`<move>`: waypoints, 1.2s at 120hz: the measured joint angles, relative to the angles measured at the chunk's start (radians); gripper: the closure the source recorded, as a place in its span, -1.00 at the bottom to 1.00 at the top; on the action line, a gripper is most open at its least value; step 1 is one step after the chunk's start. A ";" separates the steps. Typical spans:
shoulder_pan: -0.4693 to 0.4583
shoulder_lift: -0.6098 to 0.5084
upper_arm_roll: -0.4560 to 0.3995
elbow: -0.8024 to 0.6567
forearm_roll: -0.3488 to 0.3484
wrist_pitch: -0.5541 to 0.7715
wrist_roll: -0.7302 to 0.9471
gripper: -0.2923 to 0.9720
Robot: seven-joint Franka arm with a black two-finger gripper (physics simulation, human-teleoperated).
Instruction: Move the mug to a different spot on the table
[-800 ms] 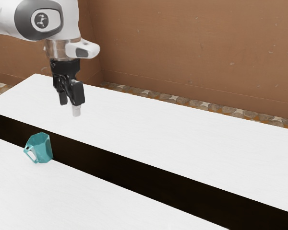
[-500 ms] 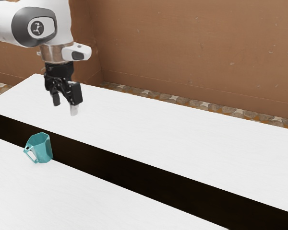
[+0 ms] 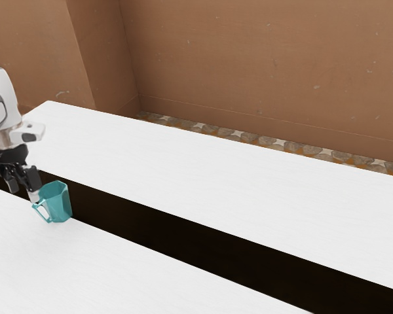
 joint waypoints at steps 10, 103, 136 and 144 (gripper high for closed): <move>0.000 0.000 0.037 -0.040 0.001 0.089 0.080 -0.39; 0.001 0.006 0.184 -0.172 -0.203 0.410 0.561 -0.06; 0.002 0.046 0.189 -0.172 -0.240 0.466 0.679 -0.07; 0.002 0.047 0.189 -0.172 -0.253 0.479 0.701 -0.07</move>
